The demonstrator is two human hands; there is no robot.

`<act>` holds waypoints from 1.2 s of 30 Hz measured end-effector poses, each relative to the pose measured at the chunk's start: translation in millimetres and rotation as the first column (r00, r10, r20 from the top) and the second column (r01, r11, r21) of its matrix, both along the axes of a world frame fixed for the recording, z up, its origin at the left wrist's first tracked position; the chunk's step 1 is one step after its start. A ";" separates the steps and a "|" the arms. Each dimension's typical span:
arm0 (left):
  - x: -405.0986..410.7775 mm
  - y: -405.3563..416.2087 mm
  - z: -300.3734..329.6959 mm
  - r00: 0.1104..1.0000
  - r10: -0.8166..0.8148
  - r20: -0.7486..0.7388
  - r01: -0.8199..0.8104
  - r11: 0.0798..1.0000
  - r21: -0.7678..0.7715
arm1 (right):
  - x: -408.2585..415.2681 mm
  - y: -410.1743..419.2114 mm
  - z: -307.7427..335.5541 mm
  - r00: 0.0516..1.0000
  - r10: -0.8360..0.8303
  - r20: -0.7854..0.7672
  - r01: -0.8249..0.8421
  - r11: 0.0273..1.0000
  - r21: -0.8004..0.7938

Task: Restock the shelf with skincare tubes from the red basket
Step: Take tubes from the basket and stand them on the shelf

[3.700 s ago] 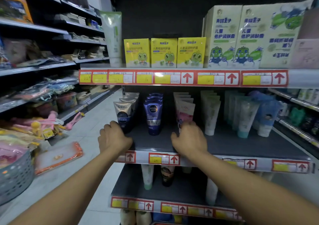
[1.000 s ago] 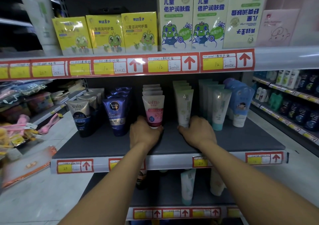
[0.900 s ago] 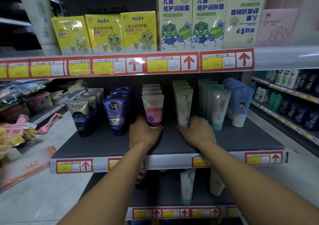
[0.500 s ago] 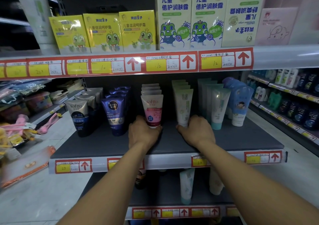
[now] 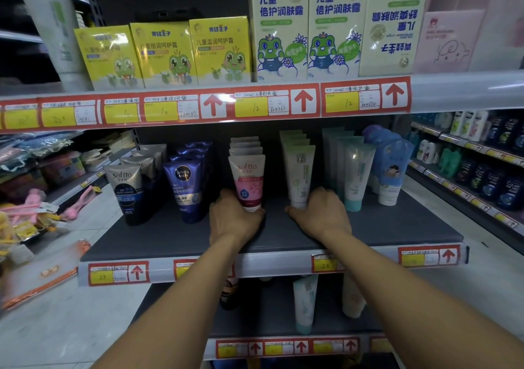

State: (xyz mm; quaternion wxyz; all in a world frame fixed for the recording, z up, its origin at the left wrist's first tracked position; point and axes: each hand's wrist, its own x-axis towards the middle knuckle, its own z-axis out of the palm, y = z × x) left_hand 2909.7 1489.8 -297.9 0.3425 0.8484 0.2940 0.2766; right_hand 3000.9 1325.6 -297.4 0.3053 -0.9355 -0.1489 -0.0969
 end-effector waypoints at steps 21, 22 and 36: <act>-15.7 -68.3 10.2 0.943 -0.176 0.282 0.153 0.983 0.101 | -21.1 -71.5 11.1 0.945 -0.141 0.294 0.052 0.956 0.290; -13.2 -78.5 11.4 0.939 -0.203 0.276 0.180 0.978 0.106 | -19.1 -80.0 12.8 0.940 -0.151 0.305 0.063 0.958 0.281; 55.3 -177.3 15.5 0.939 -0.342 0.035 0.338 0.937 0.094 | 24.9 -152.2 5.4 0.967 -0.251 0.043 0.233 0.940 0.249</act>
